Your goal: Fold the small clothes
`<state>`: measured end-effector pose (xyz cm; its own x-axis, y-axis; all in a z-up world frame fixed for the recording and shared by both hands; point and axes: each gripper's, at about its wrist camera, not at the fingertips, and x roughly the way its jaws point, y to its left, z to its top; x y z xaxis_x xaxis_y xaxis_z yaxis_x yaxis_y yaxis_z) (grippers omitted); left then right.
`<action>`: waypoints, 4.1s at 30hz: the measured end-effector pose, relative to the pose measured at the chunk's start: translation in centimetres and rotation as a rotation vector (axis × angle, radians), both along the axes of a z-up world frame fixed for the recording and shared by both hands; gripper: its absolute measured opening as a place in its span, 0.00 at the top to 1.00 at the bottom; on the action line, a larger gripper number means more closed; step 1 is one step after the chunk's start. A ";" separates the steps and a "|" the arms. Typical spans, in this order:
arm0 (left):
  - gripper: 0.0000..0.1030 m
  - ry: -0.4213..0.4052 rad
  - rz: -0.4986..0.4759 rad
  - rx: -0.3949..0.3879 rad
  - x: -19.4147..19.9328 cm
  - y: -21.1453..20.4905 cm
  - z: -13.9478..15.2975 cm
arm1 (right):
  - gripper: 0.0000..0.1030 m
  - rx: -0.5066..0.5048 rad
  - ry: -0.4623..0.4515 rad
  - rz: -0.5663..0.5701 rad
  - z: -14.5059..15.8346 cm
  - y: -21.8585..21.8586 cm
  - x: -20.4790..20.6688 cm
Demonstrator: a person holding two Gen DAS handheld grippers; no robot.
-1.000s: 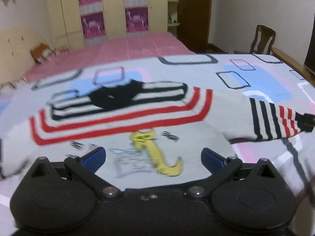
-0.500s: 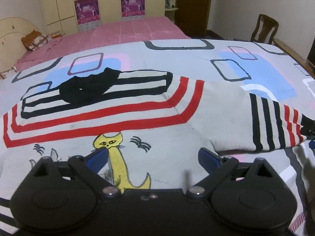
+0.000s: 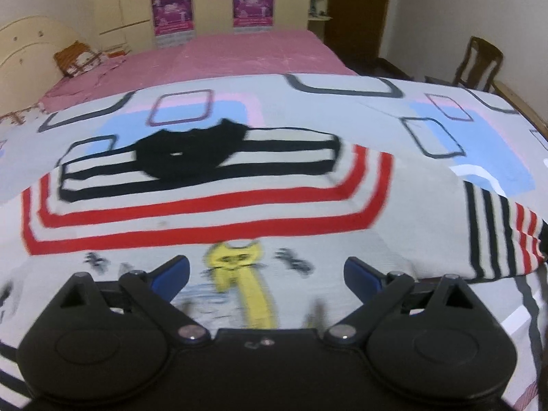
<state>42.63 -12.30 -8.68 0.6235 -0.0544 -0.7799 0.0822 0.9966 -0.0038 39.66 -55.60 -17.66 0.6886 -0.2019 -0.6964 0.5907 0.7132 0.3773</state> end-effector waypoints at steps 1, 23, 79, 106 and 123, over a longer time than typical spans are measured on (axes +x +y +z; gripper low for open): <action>0.06 0.000 0.011 -0.004 -0.1 1.1 0.0 | 0.93 0.003 0.005 0.011 0.1 0.2 0.3; 0.19 -0.017 0.220 -0.177 -1.7 23.7 -0.7 | 0.93 -0.192 -0.107 0.898 6.7 39.8 4.7; 0.47 -0.024 0.131 -0.253 5.8 20.8 -5.0 | 0.59 0.008 -0.110 0.638 5.3 22.1 10.6; 0.37 -0.133 -0.141 -0.162 8.7 7.9 -4.3 | 0.67 -0.233 -0.058 1.000 4.2 30.6 13.2; 0.36 -0.069 -0.100 -0.059 5.4 6.6 -5.0 | 0.67 -0.297 0.100 0.851 4.1 29.0 8.3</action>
